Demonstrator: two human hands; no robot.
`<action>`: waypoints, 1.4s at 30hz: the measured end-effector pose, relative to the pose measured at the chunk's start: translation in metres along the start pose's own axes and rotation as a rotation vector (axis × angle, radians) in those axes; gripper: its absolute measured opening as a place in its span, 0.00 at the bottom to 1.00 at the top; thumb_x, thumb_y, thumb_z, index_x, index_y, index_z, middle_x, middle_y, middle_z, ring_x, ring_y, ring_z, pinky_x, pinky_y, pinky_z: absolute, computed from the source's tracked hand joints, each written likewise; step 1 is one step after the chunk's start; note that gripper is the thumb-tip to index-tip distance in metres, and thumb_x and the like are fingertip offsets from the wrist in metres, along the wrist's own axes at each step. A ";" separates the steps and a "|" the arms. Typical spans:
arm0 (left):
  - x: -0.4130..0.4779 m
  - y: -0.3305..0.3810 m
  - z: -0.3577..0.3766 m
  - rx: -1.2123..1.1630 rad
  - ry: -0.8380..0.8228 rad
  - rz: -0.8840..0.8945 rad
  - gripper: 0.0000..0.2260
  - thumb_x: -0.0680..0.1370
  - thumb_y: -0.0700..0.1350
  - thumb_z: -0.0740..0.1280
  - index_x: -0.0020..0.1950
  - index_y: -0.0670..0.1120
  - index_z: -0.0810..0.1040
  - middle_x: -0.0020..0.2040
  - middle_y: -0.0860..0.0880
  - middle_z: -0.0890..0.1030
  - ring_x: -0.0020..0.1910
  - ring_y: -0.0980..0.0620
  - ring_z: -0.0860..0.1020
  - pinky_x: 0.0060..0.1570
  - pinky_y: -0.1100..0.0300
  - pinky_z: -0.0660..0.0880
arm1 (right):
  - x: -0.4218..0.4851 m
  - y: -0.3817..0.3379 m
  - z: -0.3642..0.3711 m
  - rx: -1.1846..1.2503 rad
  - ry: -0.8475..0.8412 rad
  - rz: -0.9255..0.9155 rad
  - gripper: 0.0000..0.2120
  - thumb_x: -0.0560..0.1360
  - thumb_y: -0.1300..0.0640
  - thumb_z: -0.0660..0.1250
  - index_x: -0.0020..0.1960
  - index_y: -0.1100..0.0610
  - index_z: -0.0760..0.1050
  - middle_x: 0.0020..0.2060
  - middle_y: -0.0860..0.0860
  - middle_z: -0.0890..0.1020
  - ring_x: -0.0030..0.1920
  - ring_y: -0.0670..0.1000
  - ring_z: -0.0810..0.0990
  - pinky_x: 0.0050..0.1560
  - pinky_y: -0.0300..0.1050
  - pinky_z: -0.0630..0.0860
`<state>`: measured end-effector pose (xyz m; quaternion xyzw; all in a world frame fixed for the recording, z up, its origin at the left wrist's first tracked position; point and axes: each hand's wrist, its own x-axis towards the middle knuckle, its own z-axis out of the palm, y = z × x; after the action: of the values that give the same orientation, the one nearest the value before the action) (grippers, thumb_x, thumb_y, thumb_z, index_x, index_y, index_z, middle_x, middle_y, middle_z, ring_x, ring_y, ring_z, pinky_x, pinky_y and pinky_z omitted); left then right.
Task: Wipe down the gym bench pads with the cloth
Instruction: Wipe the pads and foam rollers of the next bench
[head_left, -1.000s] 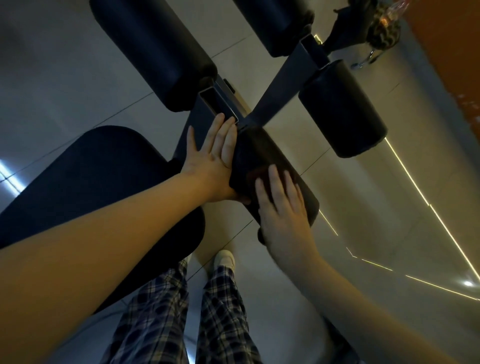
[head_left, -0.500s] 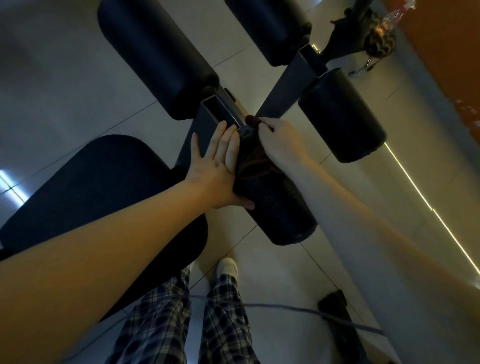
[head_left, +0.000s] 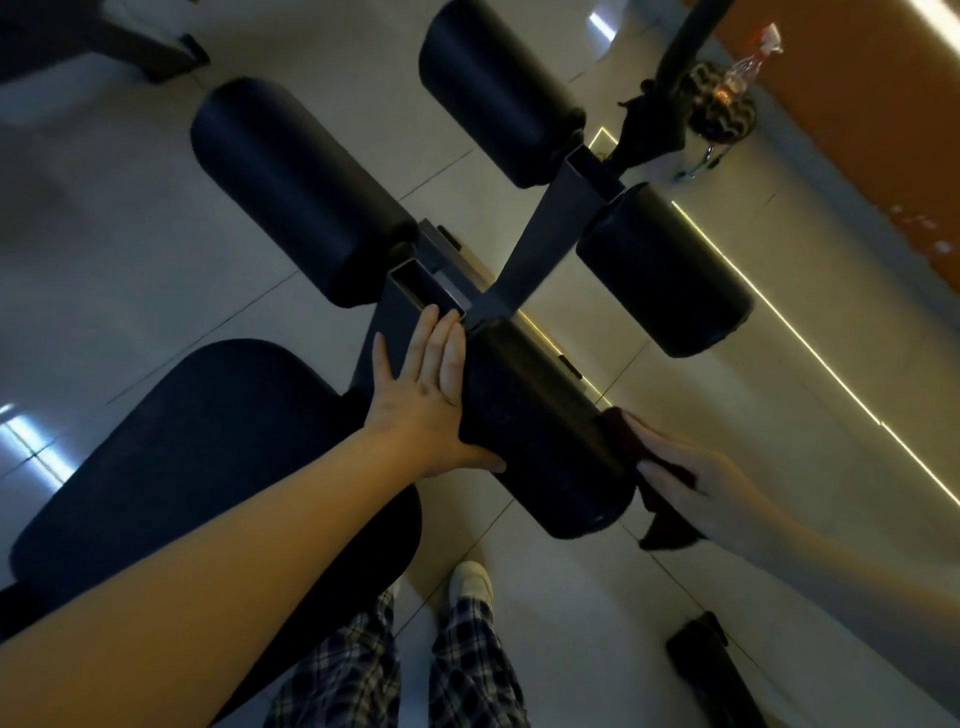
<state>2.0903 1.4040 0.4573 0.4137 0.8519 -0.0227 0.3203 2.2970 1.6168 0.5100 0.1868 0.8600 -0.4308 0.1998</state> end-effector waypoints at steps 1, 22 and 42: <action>0.000 0.000 -0.001 -0.001 -0.002 -0.003 0.65 0.64 0.80 0.60 0.64 0.40 0.16 0.73 0.44 0.22 0.71 0.44 0.20 0.72 0.32 0.36 | 0.010 -0.002 -0.002 0.025 -0.004 0.027 0.24 0.79 0.46 0.56 0.69 0.24 0.56 0.67 0.37 0.72 0.53 0.44 0.80 0.49 0.38 0.79; -0.027 0.053 0.014 -1.089 0.350 -0.304 0.46 0.70 0.48 0.73 0.81 0.51 0.48 0.80 0.47 0.51 0.78 0.51 0.49 0.73 0.59 0.59 | 0.104 0.005 -0.007 0.117 -0.151 -0.416 0.23 0.81 0.57 0.61 0.72 0.38 0.62 0.74 0.30 0.58 0.73 0.32 0.55 0.73 0.33 0.58; -0.016 0.142 0.064 -1.617 0.492 -0.556 0.73 0.48 0.66 0.83 0.75 0.66 0.31 0.77 0.51 0.59 0.74 0.49 0.64 0.71 0.41 0.66 | 0.152 -0.022 -0.004 0.282 -0.245 -0.588 0.21 0.82 0.62 0.59 0.73 0.53 0.68 0.76 0.43 0.61 0.73 0.34 0.56 0.70 0.25 0.52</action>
<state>2.2340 1.4666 0.4476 -0.1676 0.7219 0.5981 0.3051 2.1563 1.6304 0.4500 -0.0963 0.7786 -0.6038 0.1413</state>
